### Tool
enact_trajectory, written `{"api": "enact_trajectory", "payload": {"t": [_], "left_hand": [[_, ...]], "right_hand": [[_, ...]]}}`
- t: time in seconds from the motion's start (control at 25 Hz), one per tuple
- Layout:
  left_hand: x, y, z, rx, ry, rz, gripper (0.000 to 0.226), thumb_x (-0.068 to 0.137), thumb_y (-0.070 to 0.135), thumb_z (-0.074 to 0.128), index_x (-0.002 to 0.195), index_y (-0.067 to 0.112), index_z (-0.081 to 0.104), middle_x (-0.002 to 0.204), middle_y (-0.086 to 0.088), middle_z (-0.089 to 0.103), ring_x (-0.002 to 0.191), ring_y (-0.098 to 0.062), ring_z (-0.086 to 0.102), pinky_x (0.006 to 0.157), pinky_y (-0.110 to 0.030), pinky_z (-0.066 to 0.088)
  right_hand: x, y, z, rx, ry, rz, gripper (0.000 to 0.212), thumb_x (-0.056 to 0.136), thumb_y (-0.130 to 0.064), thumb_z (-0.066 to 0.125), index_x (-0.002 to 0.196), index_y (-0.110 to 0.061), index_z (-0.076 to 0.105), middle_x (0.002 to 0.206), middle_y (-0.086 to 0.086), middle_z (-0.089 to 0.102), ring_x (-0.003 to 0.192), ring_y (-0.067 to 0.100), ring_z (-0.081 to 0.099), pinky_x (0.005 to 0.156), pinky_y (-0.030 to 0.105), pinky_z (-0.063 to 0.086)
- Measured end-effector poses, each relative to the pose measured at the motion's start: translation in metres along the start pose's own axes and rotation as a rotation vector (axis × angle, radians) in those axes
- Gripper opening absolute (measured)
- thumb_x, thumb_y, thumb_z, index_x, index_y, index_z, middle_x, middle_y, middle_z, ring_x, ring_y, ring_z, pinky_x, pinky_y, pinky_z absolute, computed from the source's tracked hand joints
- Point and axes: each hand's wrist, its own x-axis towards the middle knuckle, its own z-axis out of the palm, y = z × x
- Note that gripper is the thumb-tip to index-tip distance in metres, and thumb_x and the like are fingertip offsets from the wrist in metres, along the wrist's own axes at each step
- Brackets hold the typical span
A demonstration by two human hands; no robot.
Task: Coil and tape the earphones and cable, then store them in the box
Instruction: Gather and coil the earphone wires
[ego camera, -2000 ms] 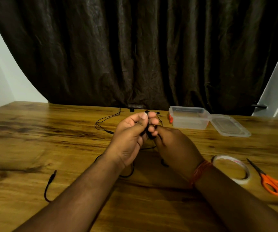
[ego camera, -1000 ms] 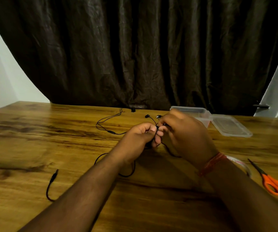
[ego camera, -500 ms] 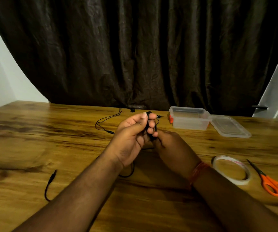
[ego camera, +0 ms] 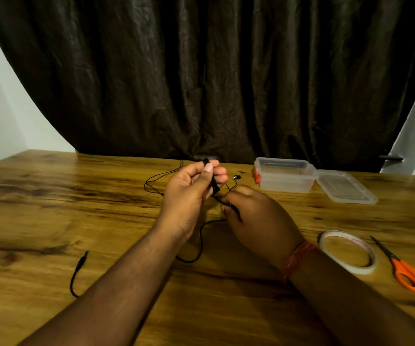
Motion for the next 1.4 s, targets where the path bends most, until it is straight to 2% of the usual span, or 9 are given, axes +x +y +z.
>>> {"api": "enact_trajectory", "payload": {"t": [0.2,0.32,0.48,0.64,0.8,0.92,1.04,1.2,1.4], "left_hand": [[0.001,-0.008,-0.004,0.384,-0.044,0.033,0.016,0.099,0.014,0.054,0.092,0.014,0.069,0.080,0.003,0.074,0.078,-0.009,0.068,0.079,-0.024,0.054],[0.000,-0.013,-0.008,0.585,-0.152,-0.020,0.022,0.099,0.015,0.055,0.084,0.001,0.062,0.072,-0.007,0.061,0.069,-0.019,0.054,0.068,-0.034,0.044],[-0.003,-0.015,-0.005,0.459,-0.323,-0.192,0.029,0.101,0.001,0.041,0.080,0.011,0.058,0.072,0.000,0.065,0.068,-0.009,0.061,0.078,-0.029,0.052],[-0.005,-0.011,-0.005,0.373,-0.421,-0.228,0.024,0.102,0.003,0.037,0.084,0.006,0.051,0.065,0.004,0.061,0.057,-0.006,0.053,0.066,-0.022,0.049],[-0.008,-0.001,-0.007,0.130,-0.446,-0.275,0.023,0.097,0.013,0.045,0.084,0.009,0.063,0.066,-0.001,0.055,0.057,-0.008,0.048,0.059,-0.023,0.049],[-0.008,0.002,-0.009,0.067,-0.498,-0.330,0.016,0.091,0.017,0.056,0.083,0.012,0.070,0.067,0.000,0.054,0.056,-0.008,0.048,0.059,-0.023,0.049],[-0.010,0.003,-0.009,0.035,-0.525,-0.340,0.014,0.089,0.016,0.054,0.087,0.009,0.066,0.068,-0.001,0.056,0.056,-0.007,0.050,0.061,-0.024,0.051],[-0.012,0.007,-0.007,-0.123,-0.530,-0.287,0.019,0.092,0.018,0.054,0.087,0.010,0.071,0.075,-0.003,0.063,0.063,-0.009,0.060,0.068,-0.027,0.056],[-0.012,0.011,-0.001,-0.311,-0.439,-0.239,0.020,0.087,0.020,0.058,0.093,0.005,0.069,0.078,-0.005,0.066,0.066,-0.011,0.065,0.072,-0.028,0.059]], "right_hand": [[0.006,0.008,-0.009,0.051,0.062,-0.041,0.013,0.089,-0.012,0.062,0.102,-0.016,0.065,0.099,0.001,0.051,0.081,0.017,0.055,0.066,0.036,0.051],[0.009,0.012,-0.014,0.047,0.043,-0.142,0.011,0.091,-0.010,0.058,0.100,-0.014,0.063,0.098,0.002,0.052,0.084,0.018,0.054,0.069,0.038,0.050],[0.012,0.018,-0.020,0.035,0.025,-0.196,0.011,0.091,-0.021,0.049,0.096,-0.019,0.059,0.098,-0.003,0.052,0.085,0.014,0.052,0.069,0.035,0.048],[0.015,0.023,-0.027,0.071,0.046,-0.205,0.014,0.084,-0.008,0.069,0.095,-0.017,0.063,0.098,-0.002,0.056,0.088,0.013,0.054,0.073,0.022,0.044],[0.017,0.024,-0.030,0.242,0.133,-0.117,0.015,0.083,-0.009,0.070,0.096,-0.015,0.069,0.097,-0.004,0.059,0.089,0.005,0.055,0.075,0.011,0.041],[0.017,0.029,-0.031,0.367,0.169,-0.049,0.011,0.085,-0.012,0.069,0.095,-0.017,0.070,0.091,-0.007,0.060,0.087,0.004,0.057,0.073,0.017,0.045],[0.016,0.027,-0.027,0.505,0.161,0.035,0.012,0.089,-0.014,0.067,0.097,-0.022,0.070,0.094,-0.009,0.066,0.092,0.005,0.061,0.079,0.022,0.049],[0.012,0.019,-0.018,0.646,0.193,0.151,0.023,0.097,-0.013,0.056,0.098,-0.034,0.066,0.092,-0.013,0.068,0.091,0.003,0.063,0.079,0.019,0.049],[0.007,0.015,0.002,0.505,0.082,0.163,0.019,0.097,-0.010,0.050,0.093,-0.021,0.064,0.084,-0.008,0.066,0.078,0.007,0.061,0.068,0.026,0.048]]}}
